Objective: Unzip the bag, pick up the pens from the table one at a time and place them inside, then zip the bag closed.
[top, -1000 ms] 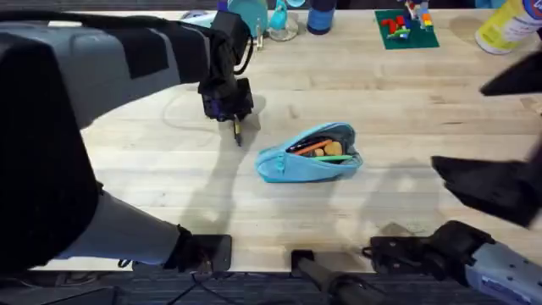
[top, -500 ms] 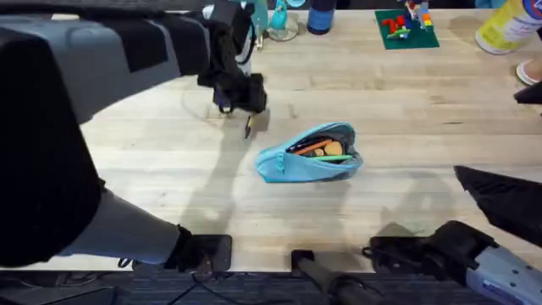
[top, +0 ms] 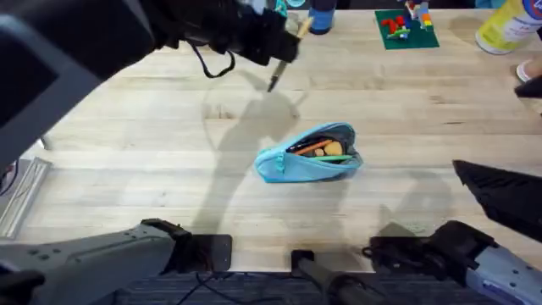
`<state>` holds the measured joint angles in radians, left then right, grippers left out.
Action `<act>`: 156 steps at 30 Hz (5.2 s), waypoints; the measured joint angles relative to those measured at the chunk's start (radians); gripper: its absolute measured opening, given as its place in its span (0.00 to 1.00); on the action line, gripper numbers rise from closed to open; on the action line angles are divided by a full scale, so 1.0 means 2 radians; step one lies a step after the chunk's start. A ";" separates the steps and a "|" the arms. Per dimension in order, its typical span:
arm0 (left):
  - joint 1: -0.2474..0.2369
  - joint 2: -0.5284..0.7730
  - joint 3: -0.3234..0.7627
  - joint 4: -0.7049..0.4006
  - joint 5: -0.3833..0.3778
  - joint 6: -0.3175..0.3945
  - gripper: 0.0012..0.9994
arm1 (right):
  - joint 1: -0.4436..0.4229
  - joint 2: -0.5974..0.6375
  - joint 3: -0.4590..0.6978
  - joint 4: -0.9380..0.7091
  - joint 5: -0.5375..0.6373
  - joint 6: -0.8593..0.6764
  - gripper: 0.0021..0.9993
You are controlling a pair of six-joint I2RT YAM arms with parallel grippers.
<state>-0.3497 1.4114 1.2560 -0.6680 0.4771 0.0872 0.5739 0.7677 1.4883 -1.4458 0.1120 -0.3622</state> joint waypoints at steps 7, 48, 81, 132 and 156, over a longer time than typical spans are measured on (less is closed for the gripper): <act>-0.032 -0.005 0.000 -0.001 0.119 0.046 0.04 | 0.000 0.000 0.000 0.014 0.000 0.000 1.00; -0.157 0.131 0.000 -0.112 0.101 0.232 0.04 | 0.000 0.000 0.000 0.014 0.000 0.000 1.00; -0.158 0.133 0.000 -0.166 -0.004 0.237 0.99 | 0.000 0.000 0.000 0.014 0.000 0.000 1.00; -0.048 -0.163 0.000 -0.260 -0.087 0.237 0.99 | 0.000 0.038 0.000 0.043 0.000 -0.003 1.00; 0.054 -0.325 -0.113 -0.288 -0.007 0.305 0.99 | 0.000 0.181 0.000 0.159 -0.093 0.036 1.00</act>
<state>-0.2427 0.7621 1.0299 -1.2430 0.4638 0.6974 0.5735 1.1307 1.4883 -1.1282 -0.0745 -0.2894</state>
